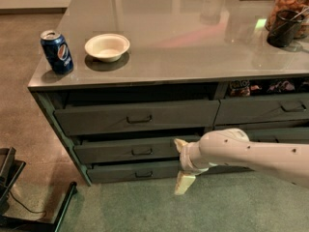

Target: Open middle drawer

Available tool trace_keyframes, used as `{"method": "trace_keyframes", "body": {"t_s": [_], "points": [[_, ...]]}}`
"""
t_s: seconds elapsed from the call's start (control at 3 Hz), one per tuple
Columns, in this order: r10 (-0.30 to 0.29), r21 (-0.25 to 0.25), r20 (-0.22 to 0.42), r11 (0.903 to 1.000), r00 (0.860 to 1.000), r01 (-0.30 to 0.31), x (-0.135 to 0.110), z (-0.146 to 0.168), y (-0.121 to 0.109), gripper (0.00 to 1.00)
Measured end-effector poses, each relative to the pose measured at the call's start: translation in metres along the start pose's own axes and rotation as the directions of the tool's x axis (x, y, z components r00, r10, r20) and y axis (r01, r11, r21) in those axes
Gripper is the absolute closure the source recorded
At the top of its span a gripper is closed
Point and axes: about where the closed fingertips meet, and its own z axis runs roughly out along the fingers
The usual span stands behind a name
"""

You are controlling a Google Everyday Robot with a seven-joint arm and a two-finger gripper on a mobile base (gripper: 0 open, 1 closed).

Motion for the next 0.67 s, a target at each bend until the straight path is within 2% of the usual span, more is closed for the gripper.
{"method": "trace_keyframes", "body": {"t_s": [0.67], "points": [[-0.004, 0.069, 0.037, 0.9976, 0.999, 0.002, 0.015, 0.058, -0.029, 0.0]]}}
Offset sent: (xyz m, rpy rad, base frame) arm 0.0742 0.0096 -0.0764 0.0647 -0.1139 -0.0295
